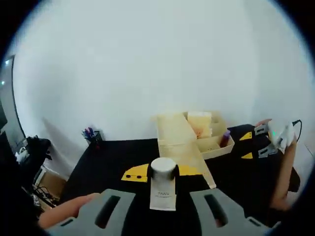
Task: Open the drawer, pick up the cosmetic bottles from the table one by one, place them into the drawer, release the gripper, close the drawer, and move the gripper away
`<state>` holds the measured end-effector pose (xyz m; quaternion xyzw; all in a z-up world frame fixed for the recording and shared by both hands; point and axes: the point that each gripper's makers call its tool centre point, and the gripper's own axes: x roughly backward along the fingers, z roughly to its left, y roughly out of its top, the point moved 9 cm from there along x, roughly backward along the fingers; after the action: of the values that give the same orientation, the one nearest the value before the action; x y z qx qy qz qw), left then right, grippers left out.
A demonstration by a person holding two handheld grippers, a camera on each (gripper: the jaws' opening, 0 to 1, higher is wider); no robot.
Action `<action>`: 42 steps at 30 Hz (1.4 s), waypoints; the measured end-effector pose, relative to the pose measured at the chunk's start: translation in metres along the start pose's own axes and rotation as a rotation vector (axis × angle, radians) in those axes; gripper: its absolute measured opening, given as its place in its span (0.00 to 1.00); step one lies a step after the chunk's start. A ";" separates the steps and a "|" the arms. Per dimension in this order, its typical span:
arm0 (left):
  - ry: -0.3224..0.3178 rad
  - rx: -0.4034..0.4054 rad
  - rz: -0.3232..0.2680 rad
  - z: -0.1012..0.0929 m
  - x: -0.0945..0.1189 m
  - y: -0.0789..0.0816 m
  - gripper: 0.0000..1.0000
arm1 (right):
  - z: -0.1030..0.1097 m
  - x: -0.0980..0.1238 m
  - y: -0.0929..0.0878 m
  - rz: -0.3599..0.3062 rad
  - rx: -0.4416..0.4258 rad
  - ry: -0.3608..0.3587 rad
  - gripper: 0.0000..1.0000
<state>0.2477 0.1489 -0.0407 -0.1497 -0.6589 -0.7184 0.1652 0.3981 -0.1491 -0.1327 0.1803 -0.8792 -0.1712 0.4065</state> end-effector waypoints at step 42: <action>-0.003 0.018 0.465 0.024 0.055 -0.160 0.14 | 0.014 0.006 -0.004 0.038 0.021 -0.020 0.31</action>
<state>0.1290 0.1826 -0.1585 -0.2972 -0.6134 -0.6549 0.3264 0.3844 -0.1533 -0.1392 0.1661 -0.8882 -0.1558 0.3991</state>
